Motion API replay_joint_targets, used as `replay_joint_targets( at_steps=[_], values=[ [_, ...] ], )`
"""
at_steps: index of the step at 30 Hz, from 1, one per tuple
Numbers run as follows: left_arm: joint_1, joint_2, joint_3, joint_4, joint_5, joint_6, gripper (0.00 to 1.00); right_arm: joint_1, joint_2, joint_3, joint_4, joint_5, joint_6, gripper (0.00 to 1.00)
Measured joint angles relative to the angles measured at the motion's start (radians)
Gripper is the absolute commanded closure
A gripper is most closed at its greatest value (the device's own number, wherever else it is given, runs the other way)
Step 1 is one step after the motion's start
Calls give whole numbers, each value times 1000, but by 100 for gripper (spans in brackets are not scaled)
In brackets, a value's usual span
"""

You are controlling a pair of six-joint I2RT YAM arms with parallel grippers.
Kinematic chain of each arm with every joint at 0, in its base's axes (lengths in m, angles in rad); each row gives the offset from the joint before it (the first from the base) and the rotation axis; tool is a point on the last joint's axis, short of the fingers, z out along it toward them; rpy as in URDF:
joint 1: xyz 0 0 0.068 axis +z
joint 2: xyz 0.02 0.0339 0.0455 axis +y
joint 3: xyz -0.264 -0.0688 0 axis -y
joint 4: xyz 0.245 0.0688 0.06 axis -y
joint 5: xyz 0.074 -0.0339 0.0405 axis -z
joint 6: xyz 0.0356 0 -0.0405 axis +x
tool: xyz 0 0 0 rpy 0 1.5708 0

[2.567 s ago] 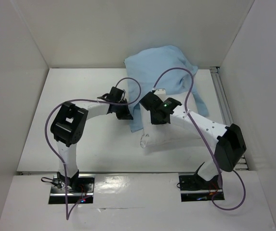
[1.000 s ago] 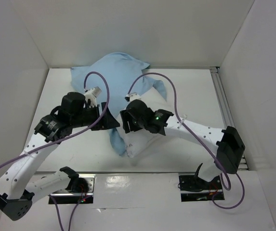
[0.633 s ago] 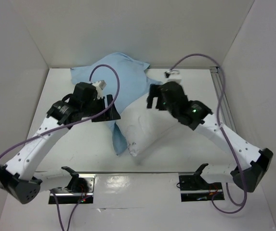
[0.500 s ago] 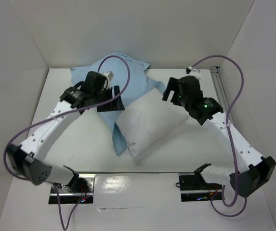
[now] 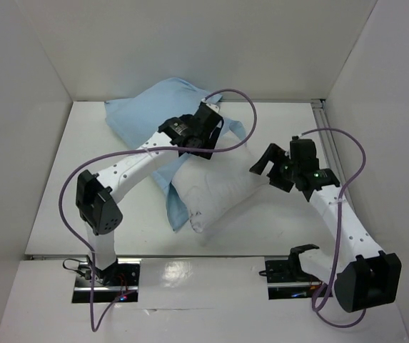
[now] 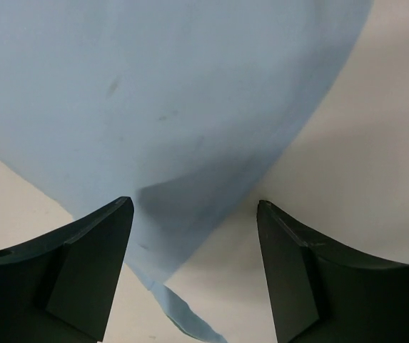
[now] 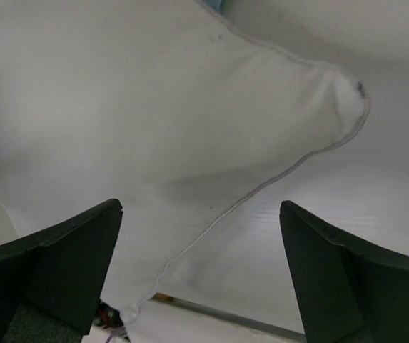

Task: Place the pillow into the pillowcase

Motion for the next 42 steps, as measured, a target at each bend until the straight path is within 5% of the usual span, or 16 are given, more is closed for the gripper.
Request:
replay_joint_targets(
  at_steps=[4, 8, 9, 13, 15, 17, 18, 19, 21, 27, 32, 38, 42],
  values=[
    [7, 51, 26, -16, -85, 34, 22, 0, -40, -111, 62, -98, 69, 0],
    [8, 118, 93, -26, -163, 60, 41, 24, -50, -183, 125, -150, 141, 0],
    [8, 134, 106, -30, -178, 62, 59, 38, -50, -192, 143, -155, 158, 0],
    [10, 158, 125, -43, -201, 63, 100, 117, -41, -211, 234, -164, 208, 0],
    [14, 158, 139, -61, -196, 64, 100, 154, -18, -212, 284, -160, 222, 3],
    [18, 157, 166, -78, -169, 66, 100, 188, 11, -224, 350, -150, 236, 26],
    [18, 154, 182, -87, -142, 66, 100, 204, 29, -230, 380, -147, 240, 38],
    [23, 150, 201, -97, -99, 66, 100, 216, 55, -233, 410, -144, 243, 72],
    [32, 131, 226, -106, -6, 68, 100, 223, 115, -216, 453, -142, 234, 97],
    [66, 29, 328, -106, 342, 53, 100, 151, 330, 190, 338, -150, 112, 100],
    [116, -20, 433, -40, 553, -16, 100, 111, 279, 449, 393, -121, 47, 100],
    [90, -177, 276, -2, 792, -114, 100, 263, 59, 160, 677, -24, 92, 100],
    [93, -199, 105, -6, 848, -160, 100, 364, 138, -111, 835, 45, 181, 100]
  ],
)
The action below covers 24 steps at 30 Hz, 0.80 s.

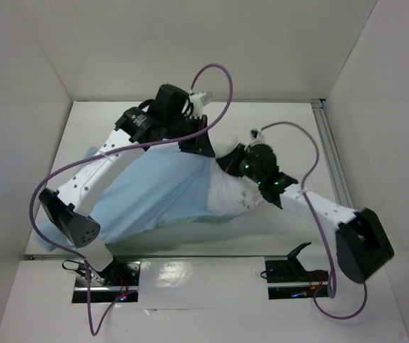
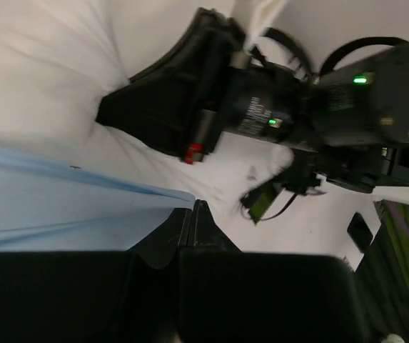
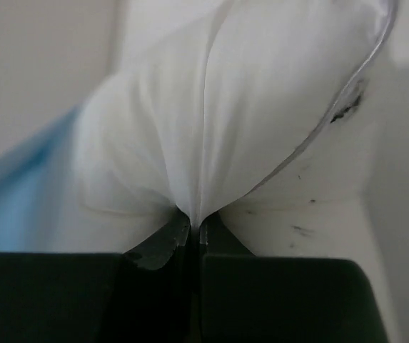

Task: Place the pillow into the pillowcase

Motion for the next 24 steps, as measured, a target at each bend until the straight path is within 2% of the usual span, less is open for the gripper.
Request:
replay_joint_targets(
  at_steps=[4, 7, 11, 16, 19, 22, 24],
  values=[
    [15, 13, -163, -27, 16, -31, 100, 72, 153, -187, -19, 26, 90, 100],
    [17, 14, -171, -10, 33, -45, 100, 106, 114, -216, -13, 49, 119, 100],
    [39, 23, -94, -18, 24, -43, 100, 114, 8, -217, -73, 99, 124, 100],
    [60, 120, 149, -74, -1, -21, 100, 117, -142, -217, -168, 194, 111, 100],
    [69, 178, 250, -67, -6, -16, 100, 117, -169, -167, -210, 238, 75, 100],
    [78, 174, 237, -32, -13, -4, 100, 117, -171, -118, -233, 257, 20, 100],
    [79, 119, 129, 21, -22, 3, 100, 124, -179, -108, -238, 259, -19, 100]
  ],
)
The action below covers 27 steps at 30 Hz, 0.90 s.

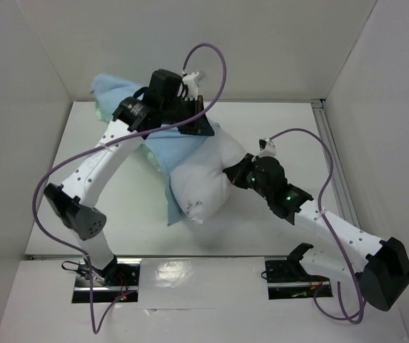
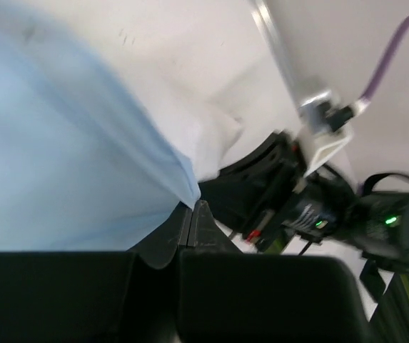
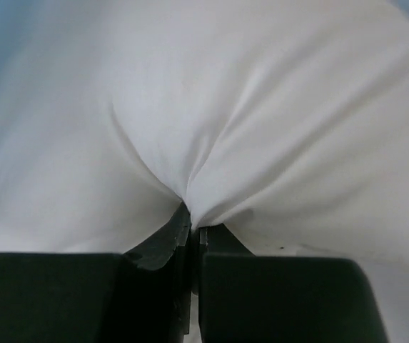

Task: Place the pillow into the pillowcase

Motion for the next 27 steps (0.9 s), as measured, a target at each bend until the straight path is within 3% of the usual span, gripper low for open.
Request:
replay_joint_targets(
  at_steps=[1, 3, 5, 6, 7, 8, 9, 12, 13, 16, 21, 25, 27],
  values=[
    [-4, -40, -82, 29, -13, 1, 88, 5, -4, 0, -9, -7, -16, 100],
    [-12, -133, -260, 66, -31, 0, 48, 15, -5, -4, -34, -36, -39, 100],
    [-26, -211, -402, 65, -33, 0, 21, 24, 0, -21, -47, -77, -60, 99],
    [-34, -238, -450, 55, -31, -4, 16, 30, 5, -31, -57, -100, -66, 93],
    [-39, -248, -465, 39, -32, 8, 15, 34, 11, -38, -64, -115, -70, 81],
    [-43, -249, -462, 16, -35, 11, 15, 37, 18, -40, -77, -129, -75, 45],
    [-45, -248, -451, -1, -42, 18, 18, 40, 25, -40, -94, -139, -79, 29],
    [-47, -193, -315, -72, -92, 49, 26, 41, 10, -40, -156, -124, -83, 13],
    [-48, -166, -252, -79, -109, 55, 31, 42, -10, -40, -191, -100, -78, 13],
    [-67, -61, -64, -83, -196, 86, 32, 43, -142, -40, -318, -7, -50, 13],
    [-115, 139, 129, -76, -386, 138, 34, 42, -422, -36, -478, 167, 52, 24],
    [-146, 238, 132, -101, -497, 151, 37, 36, -459, -1, -541, 244, 100, 29],
    [-165, 228, 77, -117, -520, 148, 37, 30, -366, 51, -568, 265, 93, 19]
  ],
)
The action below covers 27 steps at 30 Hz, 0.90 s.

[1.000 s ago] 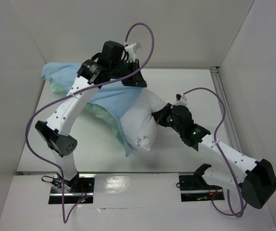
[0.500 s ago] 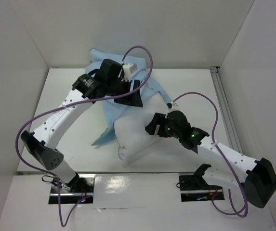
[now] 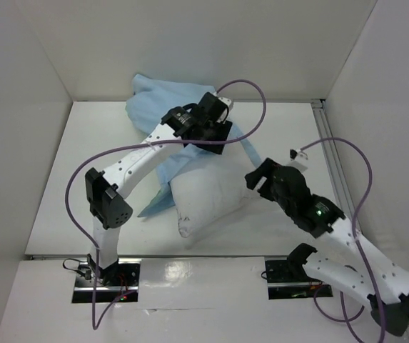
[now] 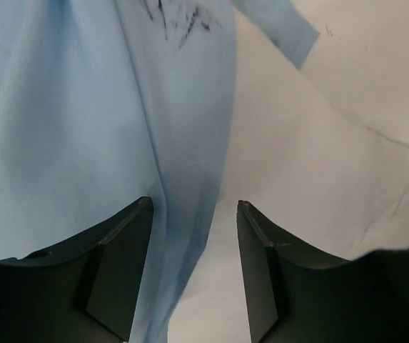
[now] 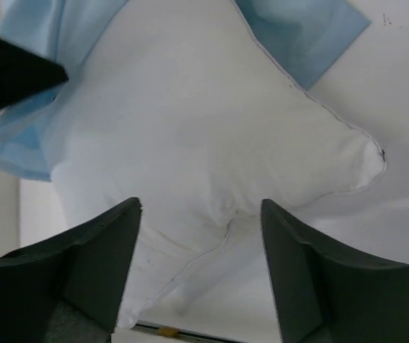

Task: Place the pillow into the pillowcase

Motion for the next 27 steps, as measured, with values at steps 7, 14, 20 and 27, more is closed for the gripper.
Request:
replay_joint_targets(
  at_steps=[7, 14, 20, 27],
  values=[
    [-73, -210, -200, -9, -70, -48, 39, -152, 470, 203, 77, -95, -176, 11],
    [-68, -398, -314, -43, -169, -132, 44, -139, 674, 204, 282, -372, -280, 97],
    [-67, -526, -423, -103, -205, -179, 39, 143, 750, 278, 416, -506, -304, 60],
    [-67, -596, -587, -135, -206, -232, 20, 87, 606, 281, 345, -431, -336, 19]
  ],
)
